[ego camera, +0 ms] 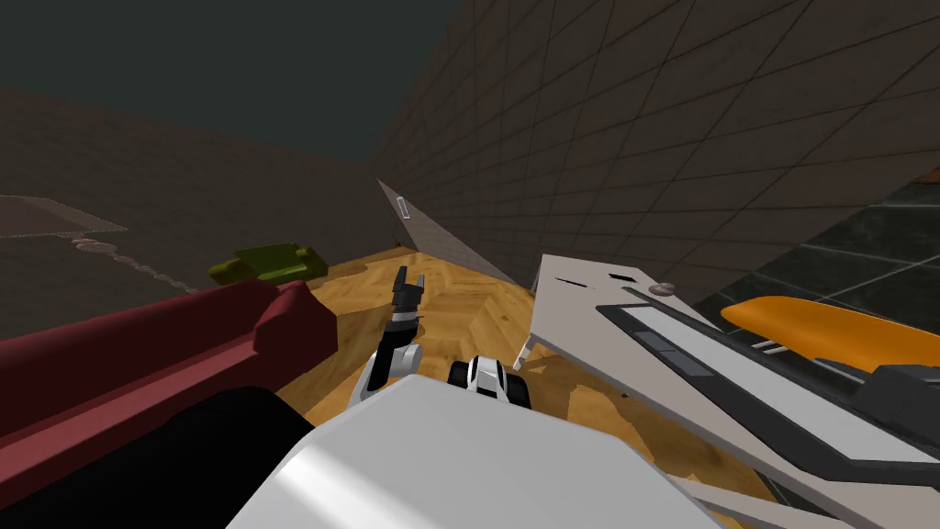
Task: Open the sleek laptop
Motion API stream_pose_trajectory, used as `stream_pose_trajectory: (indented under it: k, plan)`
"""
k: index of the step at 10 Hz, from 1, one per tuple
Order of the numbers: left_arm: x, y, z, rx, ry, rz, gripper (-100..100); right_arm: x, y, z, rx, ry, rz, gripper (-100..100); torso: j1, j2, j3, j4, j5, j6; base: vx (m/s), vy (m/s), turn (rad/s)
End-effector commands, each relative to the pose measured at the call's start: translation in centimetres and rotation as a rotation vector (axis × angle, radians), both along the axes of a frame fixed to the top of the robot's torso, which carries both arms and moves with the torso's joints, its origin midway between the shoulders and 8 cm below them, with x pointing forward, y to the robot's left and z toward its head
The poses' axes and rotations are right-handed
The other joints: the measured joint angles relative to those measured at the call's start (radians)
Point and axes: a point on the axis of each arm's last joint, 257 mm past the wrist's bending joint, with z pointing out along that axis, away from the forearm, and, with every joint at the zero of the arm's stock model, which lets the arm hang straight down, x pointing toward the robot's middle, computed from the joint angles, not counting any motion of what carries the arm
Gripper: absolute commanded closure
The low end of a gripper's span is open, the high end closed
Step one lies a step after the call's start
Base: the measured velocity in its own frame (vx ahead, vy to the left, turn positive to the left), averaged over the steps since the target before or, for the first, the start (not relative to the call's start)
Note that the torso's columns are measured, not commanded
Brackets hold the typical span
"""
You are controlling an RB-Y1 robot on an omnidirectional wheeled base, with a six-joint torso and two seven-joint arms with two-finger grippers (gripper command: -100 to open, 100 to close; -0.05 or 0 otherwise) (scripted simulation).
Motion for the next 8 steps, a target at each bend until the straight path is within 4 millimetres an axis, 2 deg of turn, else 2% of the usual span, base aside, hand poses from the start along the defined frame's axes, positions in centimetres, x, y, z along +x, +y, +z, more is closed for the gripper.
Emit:
stream_pose_trajectory:
  k: [1, 3, 6, 7, 8]
  plan:
    - [0.0, 0.0, 0.0, 0.0, 0.0, 0.0, 0, 0.0, -1.2, 0.8, -0.013, 0.007, -0.006, -100, 0.004, 0.0, 0.0, 0.0, 0.001, -0.001, -0.028, 0.079, 0.003]
    - [0.0, 0.0, 0.0, 0.0, 0.0, 0.0, 0, 0.7, -1.1, 1.8, -0.013, 0.006, 0.006, -100, -0.004, -0.004, -0.002, -0.001, -0.001, 0.0, 0.024, -0.008, -0.145]
    - [0.0, 0.0, 0.0, 0.0, 0.0, 0.0, 0, 2.5, -0.6, 4.4, -0.01, 0.006, 0.04, -100, 0.001, -0.001, -0.001, 0.0, 0.0, -0.001, 0.024, 0.001, -0.098]
    - [0.0, 0.0, 0.0, 0.0, 0.0, 0.0, 0, 2.9, -0.5, 4.9, -0.009, 0.007, 0.047, -100, 0.002, 0.0, 0.0, 0.0, 0.001, 0.0, 0.018, 0.019, -0.089]
    - [0.0, 0.0, 0.0, 0.0, 0.0, 0.0, 0, 2.6, -0.8, 4.5, -0.011, 0.006, 0.041, -100, 0.002, 0.0, 0.0, 0.0, 0.001, 0.0, 0.008, 0.009, -0.012]
